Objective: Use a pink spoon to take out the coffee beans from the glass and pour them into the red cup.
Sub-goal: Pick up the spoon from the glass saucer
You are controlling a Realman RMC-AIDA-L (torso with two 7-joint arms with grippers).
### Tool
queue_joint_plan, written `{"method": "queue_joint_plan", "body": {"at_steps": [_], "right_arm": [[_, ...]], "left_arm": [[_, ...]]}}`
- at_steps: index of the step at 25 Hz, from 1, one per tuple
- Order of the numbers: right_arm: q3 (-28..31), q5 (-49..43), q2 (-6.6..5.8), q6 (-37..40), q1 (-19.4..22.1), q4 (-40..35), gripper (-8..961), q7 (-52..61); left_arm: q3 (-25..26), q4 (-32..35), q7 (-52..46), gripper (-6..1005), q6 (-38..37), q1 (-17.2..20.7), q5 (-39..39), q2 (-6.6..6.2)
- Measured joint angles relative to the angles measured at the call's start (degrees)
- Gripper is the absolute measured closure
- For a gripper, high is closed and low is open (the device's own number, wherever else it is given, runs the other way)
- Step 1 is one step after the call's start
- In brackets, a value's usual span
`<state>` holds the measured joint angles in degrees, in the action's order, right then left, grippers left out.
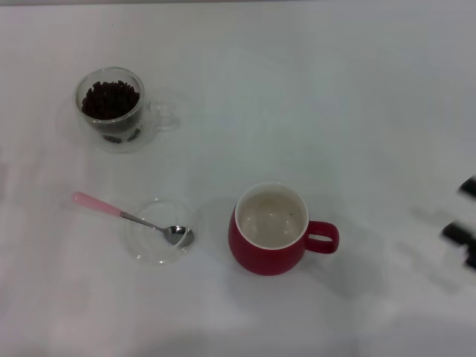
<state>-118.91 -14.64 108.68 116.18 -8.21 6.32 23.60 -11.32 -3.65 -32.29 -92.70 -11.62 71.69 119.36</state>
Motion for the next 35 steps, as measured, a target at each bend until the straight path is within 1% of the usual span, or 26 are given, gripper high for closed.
{"method": "queue_joint_plan", "body": {"at_steps": [3, 6, 12, 14, 18, 21, 26, 29, 31, 35], "right_arm": [[0.00, 3.66, -0.97, 4.87, -0.79, 0.63, 327, 0.22], [0.00, 8.36, -1.50, 6.85, -1.29, 0.96, 327, 0.46], [-0.01, 18.26, -1.64, 6.97, -1.24, 0.60, 327, 0.60], [0.00, 20.87, -1.68, 7.03, -1.21, 0.42, 327, 0.61], [0.00, 25.01, -1.97, 7.08, -1.37, 0.43, 327, 1.00], [0.00, 27.09, -2.11, 7.10, -1.60, 0.39, 327, 1.98], [0.00, 28.18, -2.29, 7.13, -2.06, 0.27, 328, 2.82], [-0.02, 28.23, -2.27, 7.14, -2.30, 0.24, 328, 2.91], [-0.14, 28.23, -2.15, 7.16, -2.52, 0.19, 328, 2.92], [-0.43, 28.06, -1.81, 7.17, -2.76, 0.17, 327, 2.94]], "left_arm": [[-3.29, -2.44, -6.22, 385, -0.93, 0.38, 0.12, 0.00], [-7.58, -4.01, -14.29, 385, -1.15, 0.49, 0.12, 0.02], [-13.75, -4.80, -30.87, 388, -1.20, 1.42, 0.12, 0.08], [-15.92, -4.84, -34.27, 389, -0.95, 1.74, 0.12, 0.09], [-20.43, -6.40, -37.59, 393, 0.26, 2.15, -0.01, -0.02], [-22.01, -6.78, -39.67, 397, 1.84, 3.18, -0.13, -0.11], [-23.11, -6.54, -41.69, 403, 3.58, 4.36, -0.10, -0.07], [-24.34, -6.38, -43.03, 406, 4.41, 3.65, 0.10, -0.22], [-26.06, -6.31, -43.72, 408, 5.13, 2.38, 0.14, -0.30], [-27.78, -5.93, -45.38, 413, 6.82, 0.78, 0.15, -0.33]]}}
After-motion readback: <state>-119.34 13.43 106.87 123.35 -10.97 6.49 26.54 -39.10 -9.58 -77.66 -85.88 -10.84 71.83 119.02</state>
